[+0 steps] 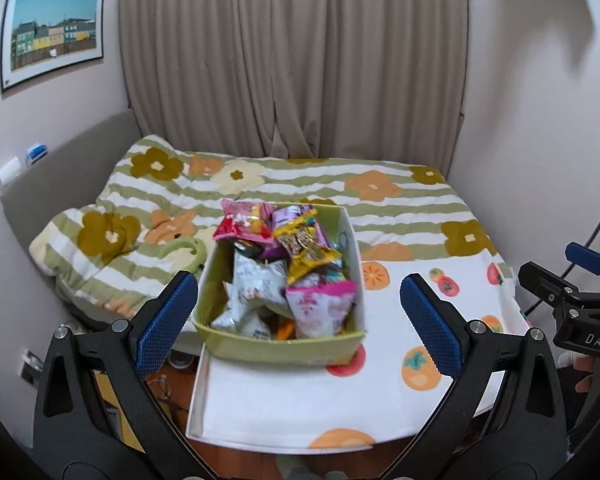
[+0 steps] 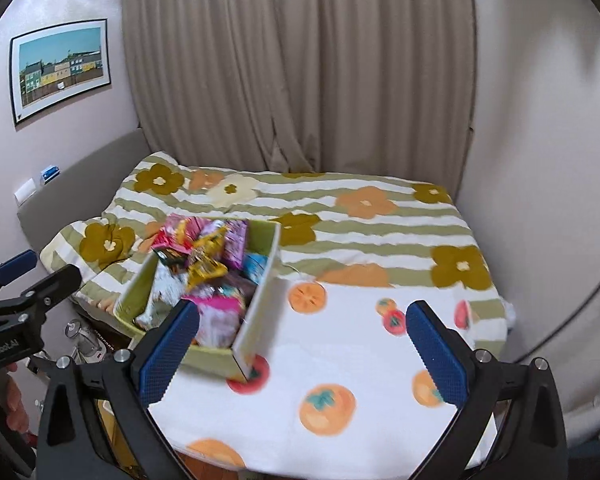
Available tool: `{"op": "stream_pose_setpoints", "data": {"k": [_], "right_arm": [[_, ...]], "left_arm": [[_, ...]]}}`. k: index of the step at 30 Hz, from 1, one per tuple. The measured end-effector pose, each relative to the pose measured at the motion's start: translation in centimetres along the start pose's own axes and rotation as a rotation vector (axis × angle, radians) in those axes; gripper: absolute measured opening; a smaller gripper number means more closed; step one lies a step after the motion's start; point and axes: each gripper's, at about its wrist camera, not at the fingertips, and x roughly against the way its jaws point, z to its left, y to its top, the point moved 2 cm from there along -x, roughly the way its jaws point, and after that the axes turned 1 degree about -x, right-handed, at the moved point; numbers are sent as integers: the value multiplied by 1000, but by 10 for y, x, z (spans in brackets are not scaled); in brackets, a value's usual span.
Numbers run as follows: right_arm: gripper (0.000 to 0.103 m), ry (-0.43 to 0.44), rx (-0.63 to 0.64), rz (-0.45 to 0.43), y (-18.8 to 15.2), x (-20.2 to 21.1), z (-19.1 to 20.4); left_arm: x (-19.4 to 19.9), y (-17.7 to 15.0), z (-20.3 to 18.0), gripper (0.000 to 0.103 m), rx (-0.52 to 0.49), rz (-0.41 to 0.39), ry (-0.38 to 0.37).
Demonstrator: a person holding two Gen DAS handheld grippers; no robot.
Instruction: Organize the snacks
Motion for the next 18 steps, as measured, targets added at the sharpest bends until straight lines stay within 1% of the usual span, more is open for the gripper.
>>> {"op": "stream_pose_setpoints", "data": {"k": [3, 6, 9, 14, 18], "right_arm": [[103, -36, -10, -8, -14, 14, -13], [103, -39, -33, -14, -22, 23, -21], [103, -60, -36, -26, -27, 31, -23], [103, -72, -49, -46, -29, 37, -22], [103, -84, -59, -53, -28, 38, -16]], "left_arm": [[11, -9, -11, 101, -9, -4, -3], [19, -16, -19, 101, -24, -12, -3], [23, -20, -23, 101, -23, -11, -9], [26, -21, -24, 101, -31, -19, -20], [26, -21, -18, 101, -28, -18, -27]]}}
